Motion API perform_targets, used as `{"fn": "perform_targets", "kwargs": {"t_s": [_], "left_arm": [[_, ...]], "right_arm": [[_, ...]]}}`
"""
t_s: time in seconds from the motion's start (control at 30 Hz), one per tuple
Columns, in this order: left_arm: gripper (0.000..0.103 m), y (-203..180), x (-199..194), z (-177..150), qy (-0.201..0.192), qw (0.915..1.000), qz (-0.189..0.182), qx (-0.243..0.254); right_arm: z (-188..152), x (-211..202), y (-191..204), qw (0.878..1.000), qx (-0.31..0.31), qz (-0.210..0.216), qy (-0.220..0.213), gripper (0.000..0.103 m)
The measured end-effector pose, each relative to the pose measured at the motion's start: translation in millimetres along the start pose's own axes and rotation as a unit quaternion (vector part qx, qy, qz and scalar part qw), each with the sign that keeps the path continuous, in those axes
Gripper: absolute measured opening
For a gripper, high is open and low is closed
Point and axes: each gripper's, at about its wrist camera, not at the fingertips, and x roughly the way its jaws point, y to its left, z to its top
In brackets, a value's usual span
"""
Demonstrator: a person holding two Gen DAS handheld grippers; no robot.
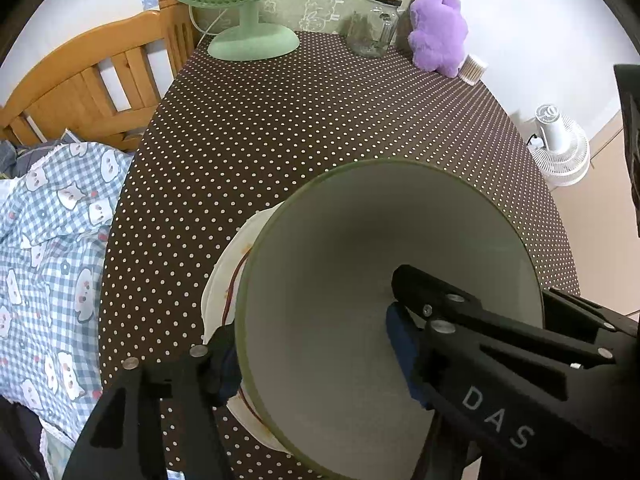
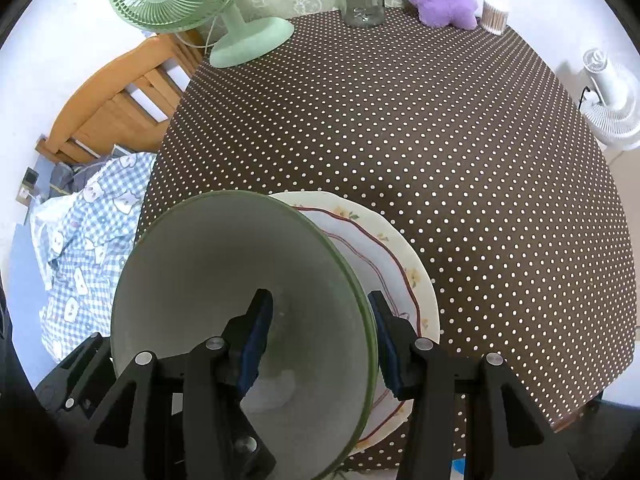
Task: Organize plates and bowls
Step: 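Lower the bowls onto the plate stack and open both grippers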
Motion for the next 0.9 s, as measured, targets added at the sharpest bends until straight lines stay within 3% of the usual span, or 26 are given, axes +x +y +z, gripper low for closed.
{"fn": "perform_targets", "kwargs": {"t_s": [0.07,0.13,0.23,0.53,0.9], "left_arm": [[0.072,0.4,-3.4,-0.5,-0.005,1.0,0.003,0.001],[0.076,1.9,-8.8,-0.8,-0.015,0.9998,0.008,0.004],[0.08,4.3,-18.3,-0.8,-0.036,0.9991,0.012,0.016],[0.088,-4.6,-50.6,-1.9,-0.097,0.9941,0.023,0.042],[0.092,-29.8,-93.9,-15.4,-0.19,0.9802,0.056,0.002]], "right_arm": [[-1.4,-4.1,0.2,1.0,-0.001,-0.002,-0.005,0.055],[-2.9,-10.0,-0.4,1.0,0.0,-0.012,-0.016,0.066],[-3.6,-19.1,-2.0,0.999,0.002,-0.015,-0.035,0.072],[-9.7,-58.6,1.8,0.994,-0.011,-0.029,-0.1,0.076],[-19.4,-116.2,-30.2,0.981,-0.041,-0.022,-0.188,0.077]]}}
